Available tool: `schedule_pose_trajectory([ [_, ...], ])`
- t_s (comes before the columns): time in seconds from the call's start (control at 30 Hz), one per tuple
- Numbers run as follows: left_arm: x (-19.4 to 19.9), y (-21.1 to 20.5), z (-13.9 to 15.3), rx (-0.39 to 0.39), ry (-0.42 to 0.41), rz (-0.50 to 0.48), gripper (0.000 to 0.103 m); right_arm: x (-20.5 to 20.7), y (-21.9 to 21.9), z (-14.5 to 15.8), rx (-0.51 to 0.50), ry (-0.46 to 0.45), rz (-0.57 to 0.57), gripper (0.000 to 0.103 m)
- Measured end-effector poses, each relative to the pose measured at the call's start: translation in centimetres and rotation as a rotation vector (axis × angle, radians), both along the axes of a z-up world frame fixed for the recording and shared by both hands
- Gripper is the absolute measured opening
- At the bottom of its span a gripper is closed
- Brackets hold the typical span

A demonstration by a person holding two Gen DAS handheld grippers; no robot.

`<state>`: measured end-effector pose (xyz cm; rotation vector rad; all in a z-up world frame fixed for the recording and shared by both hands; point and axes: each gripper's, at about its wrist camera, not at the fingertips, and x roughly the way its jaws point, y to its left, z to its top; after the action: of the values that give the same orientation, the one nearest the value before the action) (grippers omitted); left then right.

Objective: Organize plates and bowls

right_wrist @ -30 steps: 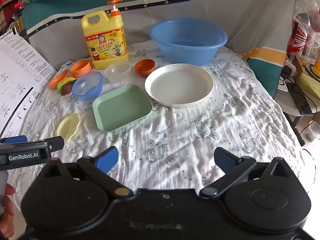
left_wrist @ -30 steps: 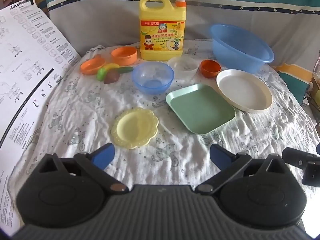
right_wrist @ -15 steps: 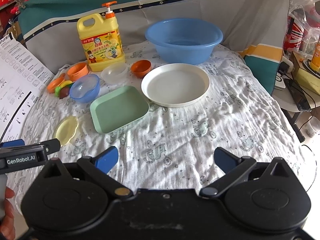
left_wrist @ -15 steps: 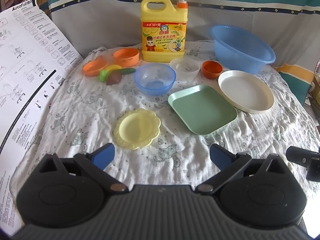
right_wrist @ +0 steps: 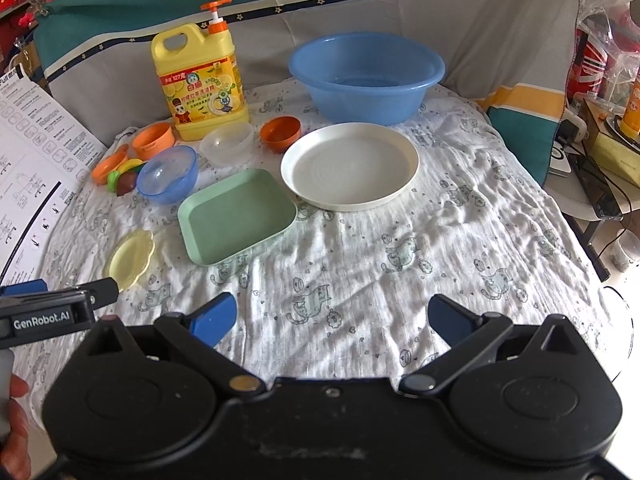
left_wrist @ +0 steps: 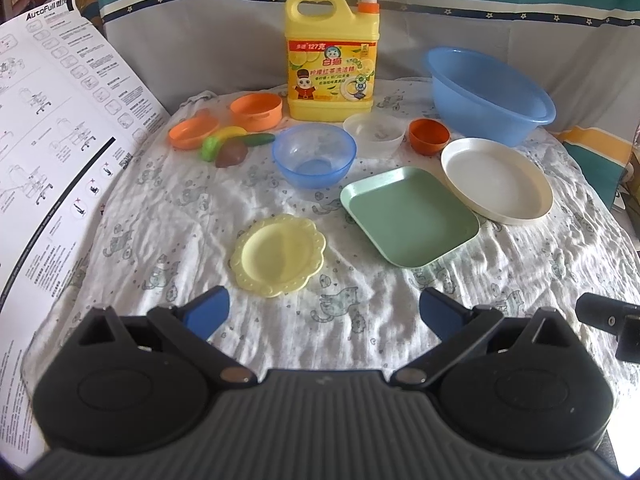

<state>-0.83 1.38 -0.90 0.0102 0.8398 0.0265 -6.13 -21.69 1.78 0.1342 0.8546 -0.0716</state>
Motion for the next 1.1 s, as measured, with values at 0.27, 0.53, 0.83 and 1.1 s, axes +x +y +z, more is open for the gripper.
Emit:
schedule_pose_trajectory([
  [0.27, -0.04, 0.05, -0.07, 0.002, 0.002, 0.000, 0.103, 0.03, -0.06, -0.12, 0.000, 0.003, 0.000, 0.103],
  [0.53, -0.26, 0.16, -0.23, 0.005, 0.006, -0.001, 0.103, 0.09, -0.08, -0.24, 0.002, 0.007, -0.003, 0.103],
  [0.83, 0.00, 0.07, -0.33, 0.011, 0.023, -0.001, 0.103, 0.23, -0.14, -0.23, 0.004, 0.013, -0.003, 0.103],
  [1.1, 0.28, -0.17, -0.65, 0.013, 0.040, -0.004, 0.103, 0.26, -0.27, -0.53, 0.007, 0.024, -0.006, 0.103],
])
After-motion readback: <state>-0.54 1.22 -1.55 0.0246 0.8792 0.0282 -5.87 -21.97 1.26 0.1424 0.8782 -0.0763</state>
